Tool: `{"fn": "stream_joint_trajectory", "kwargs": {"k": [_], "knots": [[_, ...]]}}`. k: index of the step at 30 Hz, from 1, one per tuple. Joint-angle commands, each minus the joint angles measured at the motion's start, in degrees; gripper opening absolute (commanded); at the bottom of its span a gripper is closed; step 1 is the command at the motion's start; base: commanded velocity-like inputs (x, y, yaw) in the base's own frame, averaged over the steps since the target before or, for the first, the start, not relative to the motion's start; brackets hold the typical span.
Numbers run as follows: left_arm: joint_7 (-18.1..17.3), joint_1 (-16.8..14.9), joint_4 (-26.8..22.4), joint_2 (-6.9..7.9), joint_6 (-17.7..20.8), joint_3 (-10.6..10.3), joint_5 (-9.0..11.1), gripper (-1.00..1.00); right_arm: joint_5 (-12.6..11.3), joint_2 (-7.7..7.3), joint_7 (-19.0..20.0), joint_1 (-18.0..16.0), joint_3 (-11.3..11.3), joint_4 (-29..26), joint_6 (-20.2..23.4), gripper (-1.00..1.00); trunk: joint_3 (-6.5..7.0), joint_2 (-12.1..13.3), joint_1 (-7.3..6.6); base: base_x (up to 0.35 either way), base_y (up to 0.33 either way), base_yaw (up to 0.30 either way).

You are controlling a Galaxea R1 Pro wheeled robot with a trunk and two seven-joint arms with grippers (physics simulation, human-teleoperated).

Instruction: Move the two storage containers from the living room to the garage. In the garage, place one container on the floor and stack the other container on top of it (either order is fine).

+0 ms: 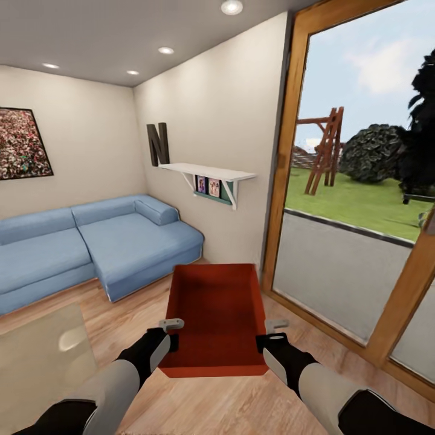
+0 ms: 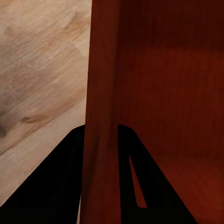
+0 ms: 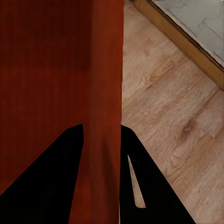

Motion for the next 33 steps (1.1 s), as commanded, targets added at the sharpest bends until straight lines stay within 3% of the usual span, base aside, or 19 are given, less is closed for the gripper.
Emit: {"fn": "stream_joint_trajectory", "kwargs": {"k": [1, 33], "knots": [[1.8, 0.1, 0.1, 0.13, 0.5, -0.6, -0.5, -1.00, 1.0, -0.07, -0.4, 0.0, 0.0, -0.3, -0.3, -1.00, -0.02, 0.0, 0.02, 0.000, 0.000, 0.284], [1.8, 0.1, 0.1, 0.11, 0.5, -0.6, -0.5, -1.00, 1.0, -0.32, -0.1, 0.0, 0.0, -0.3, -0.3, -1.00, -0.02, 0.0, 0.02, 0.000, 0.000, 0.284]]}}
